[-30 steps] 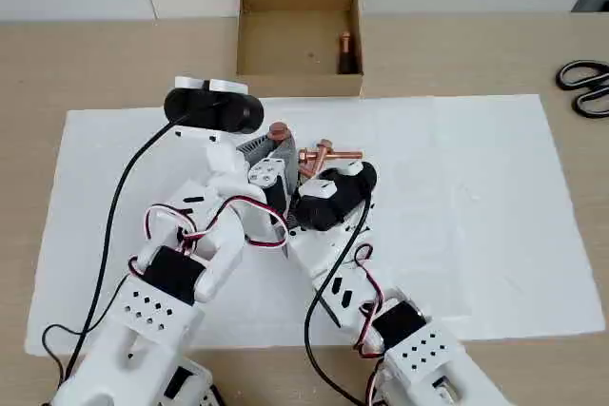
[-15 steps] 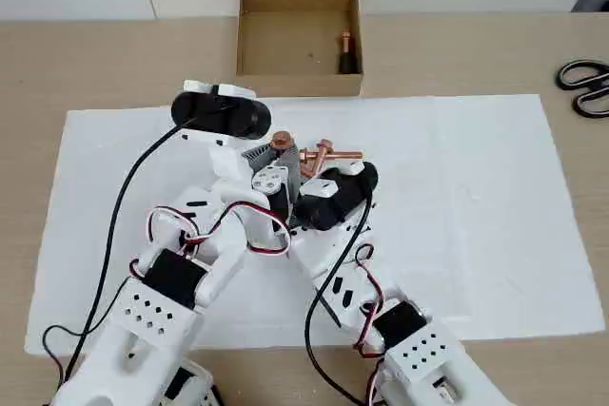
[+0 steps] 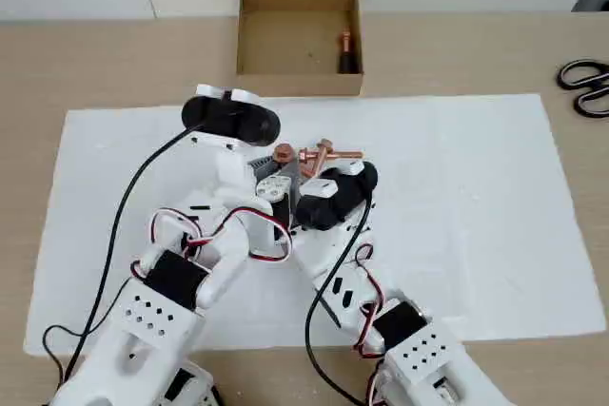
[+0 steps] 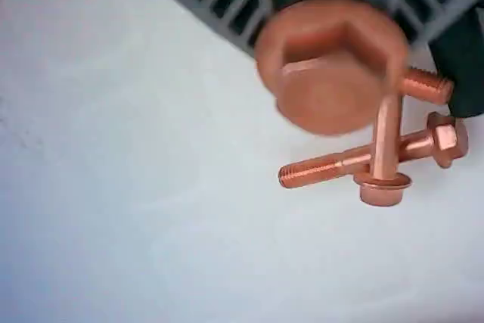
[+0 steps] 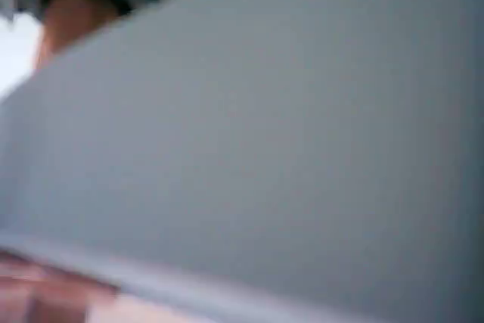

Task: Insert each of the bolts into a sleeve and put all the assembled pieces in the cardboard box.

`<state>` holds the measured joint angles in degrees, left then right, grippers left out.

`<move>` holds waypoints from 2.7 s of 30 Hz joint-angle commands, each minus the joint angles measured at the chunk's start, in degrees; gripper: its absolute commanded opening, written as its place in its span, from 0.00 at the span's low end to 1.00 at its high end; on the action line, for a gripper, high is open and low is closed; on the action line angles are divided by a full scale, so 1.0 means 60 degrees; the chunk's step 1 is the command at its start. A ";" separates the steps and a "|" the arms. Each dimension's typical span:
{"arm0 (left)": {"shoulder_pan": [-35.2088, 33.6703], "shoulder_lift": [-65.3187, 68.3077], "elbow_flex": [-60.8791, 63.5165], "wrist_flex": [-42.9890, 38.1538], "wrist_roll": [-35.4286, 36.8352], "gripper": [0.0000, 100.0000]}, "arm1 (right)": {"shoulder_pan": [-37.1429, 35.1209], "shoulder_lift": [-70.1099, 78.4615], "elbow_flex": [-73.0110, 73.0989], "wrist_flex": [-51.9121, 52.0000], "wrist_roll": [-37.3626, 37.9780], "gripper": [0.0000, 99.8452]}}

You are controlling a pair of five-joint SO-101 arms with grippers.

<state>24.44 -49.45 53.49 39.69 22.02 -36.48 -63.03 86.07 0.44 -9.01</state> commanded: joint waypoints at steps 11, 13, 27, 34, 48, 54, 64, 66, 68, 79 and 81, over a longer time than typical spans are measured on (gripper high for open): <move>0.0337 -0.0117 0.0110 0.0103 -0.0161 0.01 | 0.0022 -0.0256 -0.0103 -0.0300 -0.0029 0.00; 0.0322 -0.0117 0.0110 0.0132 -0.0264 0.01 | 0.0022 -0.0256 -0.0103 -0.0300 -0.0029 0.00; 0.0322 -0.0176 0.0051 0.0777 -0.0557 0.05 | 0.0022 -0.0256 -0.0103 -0.0300 -0.0029 0.00; 0.0308 -0.0190 -0.0418 0.1846 -0.0513 0.22 | 0.0022 -0.0256 -0.0103 -0.0286 -0.0029 0.00; -0.1978 -0.0205 -0.1165 0.2388 -0.0542 0.22 | 0.0037 -0.0256 -0.0103 -0.0286 -0.0029 0.00; -0.3062 -0.0205 -0.1575 0.3238 -0.0571 0.22 | 0.0505 -0.0227 -0.0103 -0.0300 -0.0044 0.00; -0.5026 -0.0190 -0.1692 0.3810 -0.2095 0.22 | 0.1604 0.0081 -0.0601 0.0432 0.0000 0.00; -0.5568 -0.0190 -0.1853 0.4190 -0.2520 0.22 | 0.2103 0.0403 -0.1509 0.1824 0.0000 0.00; -0.6066 -0.0190 -0.2029 0.4601 -0.2593 0.22 | 0.2454 0.0828 -0.2696 0.3070 0.0000 0.00; -0.6945 -0.0190 -0.2073 0.5641 -0.3048 0.22 | 0.2894 0.5092 -0.8762 0.4286 0.0747 0.00; -0.6945 -0.0190 -0.2059 0.5714 -0.3048 0.22 | 0.2996 0.6044 -0.9656 0.4256 0.0747 0.00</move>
<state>-16.88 -49.45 43.47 73.36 4.35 -19.78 -33.14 38.77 26.29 -5.32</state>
